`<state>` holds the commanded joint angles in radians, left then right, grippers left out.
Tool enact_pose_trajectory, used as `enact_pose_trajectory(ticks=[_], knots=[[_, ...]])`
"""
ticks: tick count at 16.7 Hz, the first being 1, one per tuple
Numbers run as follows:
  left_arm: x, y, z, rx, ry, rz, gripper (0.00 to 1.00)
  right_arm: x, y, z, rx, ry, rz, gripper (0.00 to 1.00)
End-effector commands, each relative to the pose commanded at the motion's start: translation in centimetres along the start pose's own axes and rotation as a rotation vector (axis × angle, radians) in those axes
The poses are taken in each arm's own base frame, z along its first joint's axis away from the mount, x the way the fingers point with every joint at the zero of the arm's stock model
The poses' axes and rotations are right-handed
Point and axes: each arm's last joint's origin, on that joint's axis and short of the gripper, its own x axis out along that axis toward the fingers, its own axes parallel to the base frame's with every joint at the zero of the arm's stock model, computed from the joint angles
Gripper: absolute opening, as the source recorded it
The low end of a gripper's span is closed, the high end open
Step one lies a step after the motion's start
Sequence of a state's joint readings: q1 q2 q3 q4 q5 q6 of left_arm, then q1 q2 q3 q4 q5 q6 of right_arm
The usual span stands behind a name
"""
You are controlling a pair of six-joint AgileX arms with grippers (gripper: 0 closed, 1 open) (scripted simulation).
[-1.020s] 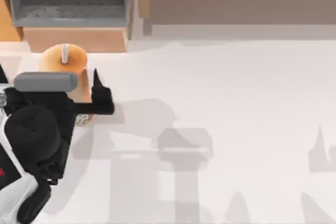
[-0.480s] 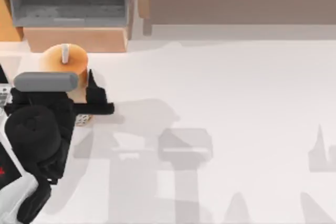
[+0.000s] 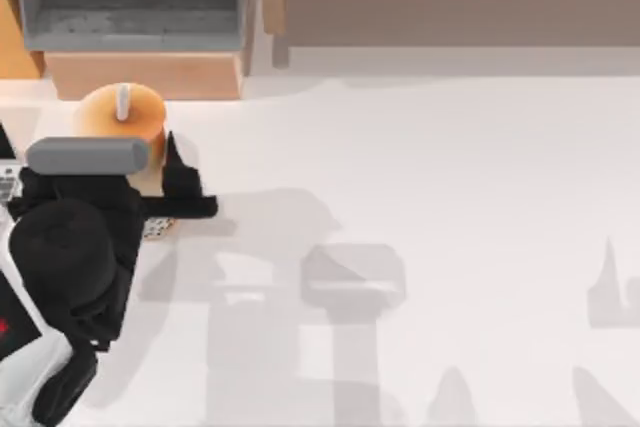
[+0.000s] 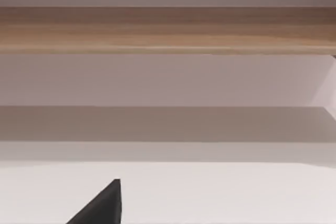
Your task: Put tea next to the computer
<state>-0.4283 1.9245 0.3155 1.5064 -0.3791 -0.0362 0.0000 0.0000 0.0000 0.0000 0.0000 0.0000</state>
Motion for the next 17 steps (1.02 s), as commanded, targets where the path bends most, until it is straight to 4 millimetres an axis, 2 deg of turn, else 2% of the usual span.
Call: enact_pose_trajectory(ticks=[10,17], knots=[[-0.04,-0.01,0.05,0.002,0.000,-0.001,0.00,0.00,0.00,0.00,0.000,0.000,0.000,1.00],[-0.13,-0.02,0.99,0.002,0.000,-0.001,0.00,0.00,0.00,0.00,0.000,0.000,0.000,1.00]])
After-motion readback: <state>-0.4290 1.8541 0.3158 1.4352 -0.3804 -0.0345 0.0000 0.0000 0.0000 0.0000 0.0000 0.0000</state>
